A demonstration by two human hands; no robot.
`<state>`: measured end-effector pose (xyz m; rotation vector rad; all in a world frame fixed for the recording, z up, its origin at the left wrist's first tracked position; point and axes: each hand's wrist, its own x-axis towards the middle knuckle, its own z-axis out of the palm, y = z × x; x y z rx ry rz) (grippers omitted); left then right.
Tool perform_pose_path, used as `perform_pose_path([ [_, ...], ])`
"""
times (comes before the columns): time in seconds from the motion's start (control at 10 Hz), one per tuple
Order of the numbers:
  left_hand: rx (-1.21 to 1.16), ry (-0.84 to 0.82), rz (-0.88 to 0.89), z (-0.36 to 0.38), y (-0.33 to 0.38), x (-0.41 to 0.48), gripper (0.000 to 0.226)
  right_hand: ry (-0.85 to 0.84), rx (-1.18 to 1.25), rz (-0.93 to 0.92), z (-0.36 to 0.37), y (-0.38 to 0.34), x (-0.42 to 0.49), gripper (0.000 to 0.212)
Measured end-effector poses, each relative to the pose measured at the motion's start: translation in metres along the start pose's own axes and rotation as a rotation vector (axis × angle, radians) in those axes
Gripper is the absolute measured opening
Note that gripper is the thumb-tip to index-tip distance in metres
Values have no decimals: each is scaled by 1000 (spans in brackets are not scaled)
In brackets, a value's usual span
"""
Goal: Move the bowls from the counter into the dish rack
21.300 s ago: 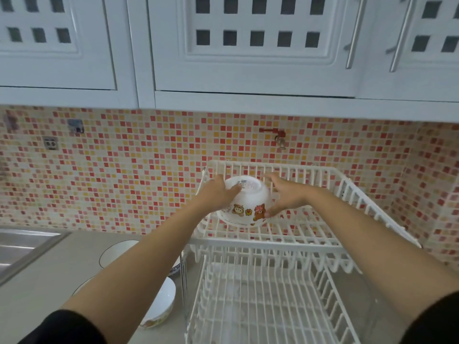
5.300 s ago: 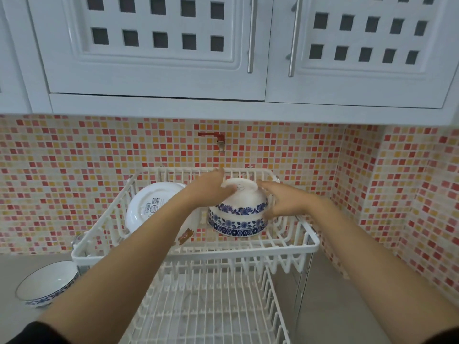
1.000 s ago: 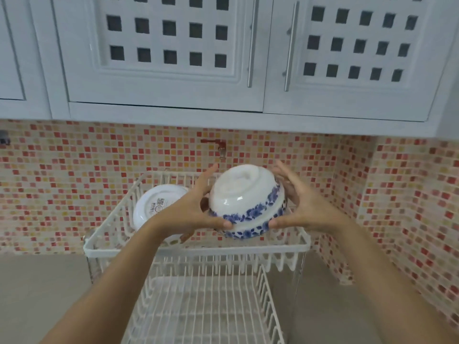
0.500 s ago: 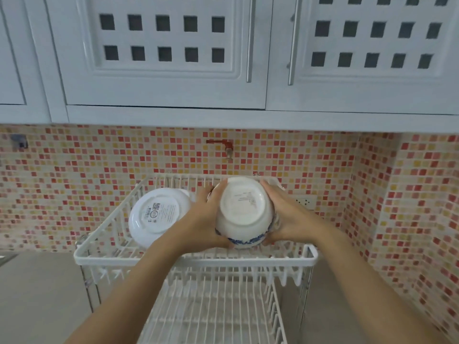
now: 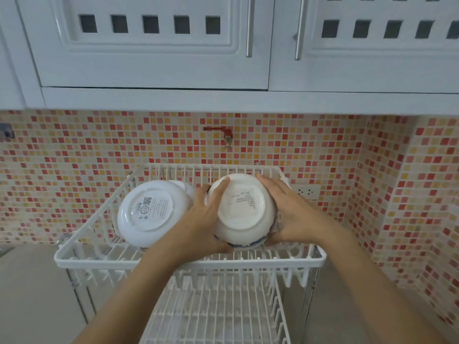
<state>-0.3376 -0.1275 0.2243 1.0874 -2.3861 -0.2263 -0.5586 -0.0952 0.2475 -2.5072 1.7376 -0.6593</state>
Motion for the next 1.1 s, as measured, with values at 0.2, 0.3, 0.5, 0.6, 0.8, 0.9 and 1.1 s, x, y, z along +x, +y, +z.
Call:
perform_pose_path([
  [0.2, -65, -37, 8, 1, -2, -1, 127, -9, 49, 52, 4, 8, 1, 136],
  [0.3, -56, -45, 6, 1, -2, 1, 125, -9, 36, 65, 6, 10, 1, 136],
  [0.5, -36, -53, 3, 0, -1, 2, 119, -55, 19, 83, 5, 10, 0, 139],
  [0.6, -37, -58, -9, -1, 2, 0, 118, -62, 22, 82, 4, 9, 0, 140],
  [0.8, -82, -74, -26, -14, 16, -9, 111, -117, 105, 122, -6, 1, -11, 133],
  [0.9, -83, -28, -8, -24, 22, -19, 102, -63, 138, 158, -10, -9, -24, 120],
  [1.1, -90, 154, -4, -45, 37, -67, 69, 247, 199, 124, 2, -72, -56, 75],
])
